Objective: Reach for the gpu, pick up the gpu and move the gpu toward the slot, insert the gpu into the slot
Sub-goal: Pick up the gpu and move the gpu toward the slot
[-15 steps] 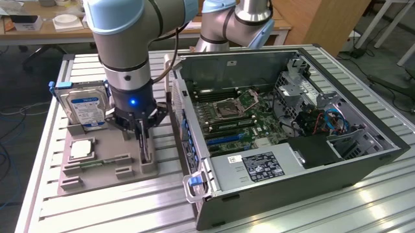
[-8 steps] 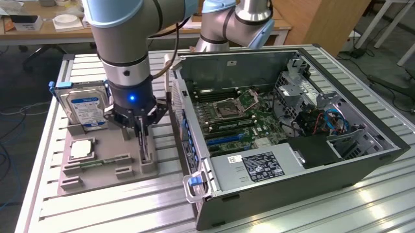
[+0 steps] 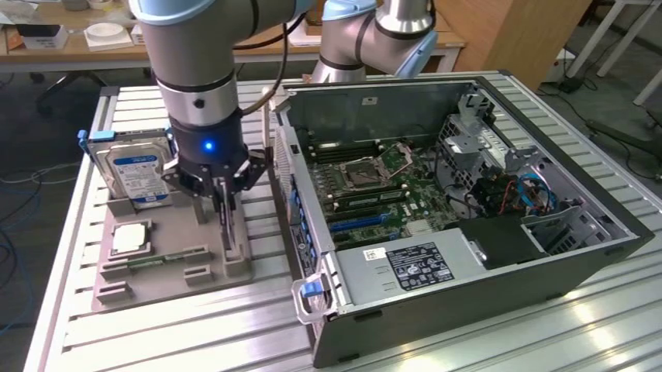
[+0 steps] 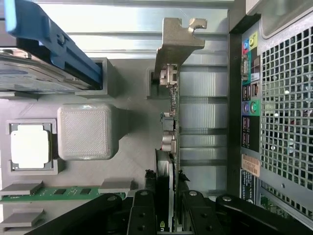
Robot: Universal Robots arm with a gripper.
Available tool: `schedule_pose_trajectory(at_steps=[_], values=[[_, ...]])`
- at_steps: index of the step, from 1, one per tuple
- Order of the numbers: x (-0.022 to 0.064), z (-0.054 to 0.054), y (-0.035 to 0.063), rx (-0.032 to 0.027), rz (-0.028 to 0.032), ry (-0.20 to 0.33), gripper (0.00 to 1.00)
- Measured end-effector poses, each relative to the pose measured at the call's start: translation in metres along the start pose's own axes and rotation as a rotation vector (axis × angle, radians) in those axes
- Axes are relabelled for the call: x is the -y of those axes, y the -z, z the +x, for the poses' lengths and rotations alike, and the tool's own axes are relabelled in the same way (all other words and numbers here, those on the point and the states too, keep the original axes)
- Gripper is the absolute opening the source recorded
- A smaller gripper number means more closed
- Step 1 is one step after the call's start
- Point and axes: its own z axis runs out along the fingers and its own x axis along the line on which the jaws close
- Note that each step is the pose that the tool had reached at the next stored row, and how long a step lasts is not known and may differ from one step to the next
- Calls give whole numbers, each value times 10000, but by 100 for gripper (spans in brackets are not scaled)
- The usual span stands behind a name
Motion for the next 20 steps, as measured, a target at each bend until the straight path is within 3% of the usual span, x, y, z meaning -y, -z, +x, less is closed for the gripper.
schedule_pose_trajectory(at_steps=[5, 20], values=[[-4, -2, 97, -1, 0, 0, 27], [-5, -2, 127, -1, 0, 0, 27]])
